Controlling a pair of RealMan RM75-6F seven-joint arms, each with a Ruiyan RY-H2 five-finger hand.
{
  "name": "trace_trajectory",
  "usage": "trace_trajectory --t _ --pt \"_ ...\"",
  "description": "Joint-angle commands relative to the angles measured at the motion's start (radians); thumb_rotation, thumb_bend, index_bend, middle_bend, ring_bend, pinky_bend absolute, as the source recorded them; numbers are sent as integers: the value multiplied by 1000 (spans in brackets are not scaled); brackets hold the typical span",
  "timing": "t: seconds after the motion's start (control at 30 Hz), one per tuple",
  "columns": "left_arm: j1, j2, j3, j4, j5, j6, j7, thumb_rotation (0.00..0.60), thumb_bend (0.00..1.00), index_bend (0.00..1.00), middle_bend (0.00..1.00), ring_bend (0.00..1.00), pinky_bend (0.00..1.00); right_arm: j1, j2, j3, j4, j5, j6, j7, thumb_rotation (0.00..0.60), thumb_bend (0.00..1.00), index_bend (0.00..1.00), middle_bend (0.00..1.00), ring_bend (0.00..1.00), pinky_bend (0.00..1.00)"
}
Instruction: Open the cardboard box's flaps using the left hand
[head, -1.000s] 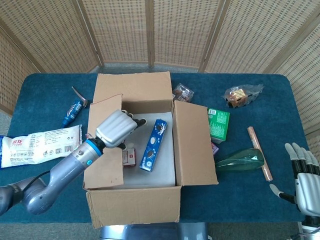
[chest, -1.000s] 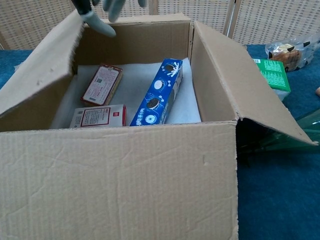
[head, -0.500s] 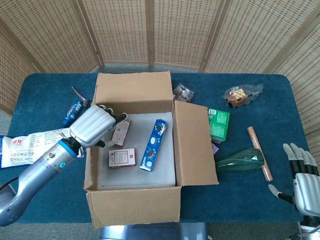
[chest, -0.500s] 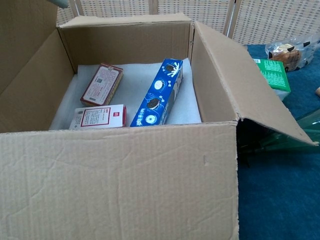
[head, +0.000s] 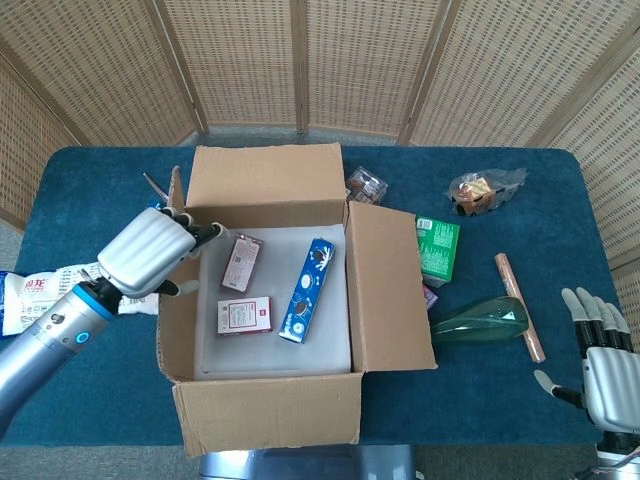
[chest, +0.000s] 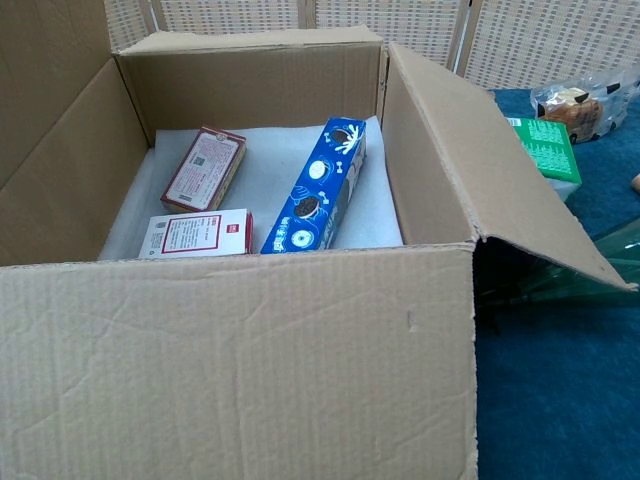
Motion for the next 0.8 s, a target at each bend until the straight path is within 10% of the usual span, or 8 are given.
trace_trajectory --t 0.03,0.47,0.8 --pt "35 23 17 5 34 9 -30 600 0 300 602 527 534 0 1 1 -1 1 0 4 600 0 0 0 0 0" --pt "337 34 176 257 263 229 -288 600 0 300 579 522 519 -2 9 -2 -5 -5 1 16 600 0 0 0 0 0" --pt "494 -162 202 526 276 437 -380 600 0 98 11 53 279 0 -5 -8 3 -18 -3 -19 600 0 0 0 0 0"
